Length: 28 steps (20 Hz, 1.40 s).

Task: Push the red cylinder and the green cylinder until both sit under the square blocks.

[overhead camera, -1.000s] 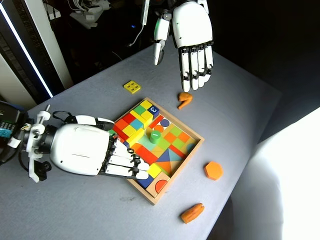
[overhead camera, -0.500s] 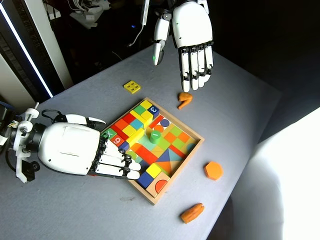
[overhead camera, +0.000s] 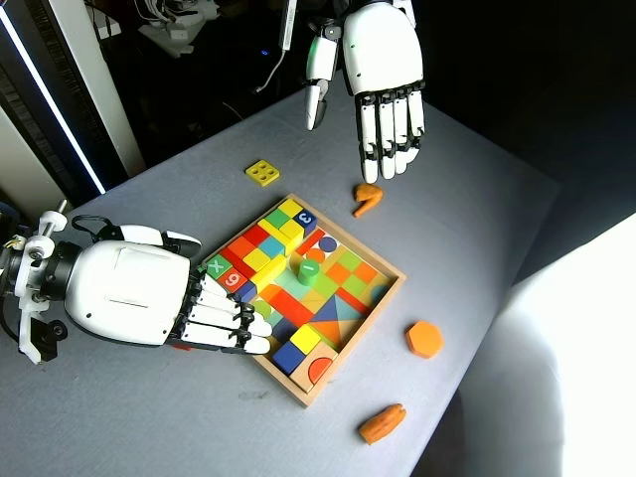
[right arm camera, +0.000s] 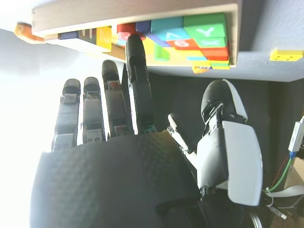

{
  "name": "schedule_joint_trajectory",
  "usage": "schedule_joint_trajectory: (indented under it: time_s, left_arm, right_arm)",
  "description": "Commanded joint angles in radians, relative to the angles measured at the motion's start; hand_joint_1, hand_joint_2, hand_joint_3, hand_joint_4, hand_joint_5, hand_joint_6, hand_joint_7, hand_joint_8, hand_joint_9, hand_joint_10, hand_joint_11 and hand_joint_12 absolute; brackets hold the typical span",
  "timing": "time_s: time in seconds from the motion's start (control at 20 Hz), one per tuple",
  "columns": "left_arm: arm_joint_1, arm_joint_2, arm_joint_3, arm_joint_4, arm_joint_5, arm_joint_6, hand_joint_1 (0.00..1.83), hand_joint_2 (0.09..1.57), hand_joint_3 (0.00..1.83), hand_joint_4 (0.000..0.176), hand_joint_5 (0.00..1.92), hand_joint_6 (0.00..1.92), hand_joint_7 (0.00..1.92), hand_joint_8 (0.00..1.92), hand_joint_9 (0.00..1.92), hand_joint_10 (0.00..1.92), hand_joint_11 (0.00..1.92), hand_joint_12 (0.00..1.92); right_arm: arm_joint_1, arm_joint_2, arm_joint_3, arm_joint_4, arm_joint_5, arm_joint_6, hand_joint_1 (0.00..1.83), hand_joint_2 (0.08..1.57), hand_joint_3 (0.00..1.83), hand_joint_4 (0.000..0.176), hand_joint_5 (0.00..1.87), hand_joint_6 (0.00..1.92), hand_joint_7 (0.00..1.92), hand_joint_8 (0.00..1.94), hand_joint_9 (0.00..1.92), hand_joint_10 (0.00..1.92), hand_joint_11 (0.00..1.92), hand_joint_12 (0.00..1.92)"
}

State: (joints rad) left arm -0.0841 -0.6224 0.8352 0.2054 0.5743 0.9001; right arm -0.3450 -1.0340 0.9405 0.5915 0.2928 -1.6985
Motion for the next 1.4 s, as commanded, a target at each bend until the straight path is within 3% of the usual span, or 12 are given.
schedule_joint_trajectory:
  time_s: [0.0,0.1,0.3,0.5,0.75,1.05,1.35]
  left_arm:
    - [-0.006,0.007,0.000,0.015,-0.078,0.004,0.05,1.29,0.00,0.052,0.11,0.00,0.17,0.00,0.20,0.00,0.00,0.79]
    - [-0.006,0.007,0.000,0.015,-0.078,0.004,0.03,1.29,0.00,0.055,0.12,0.00,0.17,0.00,0.21,0.00,0.00,0.83]
    - [-0.006,0.008,0.001,0.015,-0.078,0.004,0.04,1.29,0.00,0.046,0.12,0.00,0.17,0.00,0.20,0.00,0.00,0.77]
    - [-0.006,0.008,0.002,0.016,-0.078,0.004,0.04,1.29,0.00,0.053,0.13,0.00,0.17,0.00,0.21,0.00,0.00,0.83]
    - [-0.006,0.008,0.002,0.016,-0.078,0.004,0.05,1.29,0.00,0.051,0.11,0.00,0.18,0.00,0.21,0.00,0.00,0.79]
    - [-0.006,0.008,0.003,0.016,-0.078,0.004,0.06,1.29,0.00,0.044,0.13,0.00,0.17,0.00,0.20,0.00,0.00,0.80]
    - [-0.006,0.008,0.004,0.016,-0.078,0.004,0.07,1.29,0.00,0.047,0.12,0.00,0.17,0.00,0.20,0.00,0.00,0.85]
  right_arm:
    - [0.001,0.012,-0.002,-0.003,0.010,-0.006,0.00,1.14,0.00,0.000,0.75,0.09,0.23,0.00,0.00,0.00,0.00,0.00]
    - [0.020,0.012,-0.002,-0.003,0.028,-0.010,0.00,1.14,0.00,0.000,0.76,0.09,0.22,0.01,0.00,0.00,0.00,0.00]
    - [0.061,0.006,-0.002,-0.003,0.055,-0.005,0.00,1.15,0.00,0.000,0.75,0.09,0.24,0.01,0.00,0.00,0.00,0.00]
    - [0.078,0.000,-0.002,-0.003,0.059,0.003,0.00,1.15,0.00,0.000,0.77,0.10,0.21,0.00,0.00,0.00,0.00,0.00]
    - [0.129,-0.011,0.004,-0.003,0.086,0.004,0.00,1.14,0.00,0.000,0.76,0.09,0.33,0.04,0.00,0.00,0.00,0.00]
    - [0.161,-0.183,0.132,-0.002,0.093,-0.010,0.00,1.14,0.00,0.000,0.75,0.09,0.27,0.01,0.00,0.00,0.00,0.00]
    - [0.182,-0.273,0.194,-0.002,0.050,0.005,0.00,1.14,0.00,0.000,0.76,0.09,0.29,0.02,0.00,0.00,0.00,0.00]
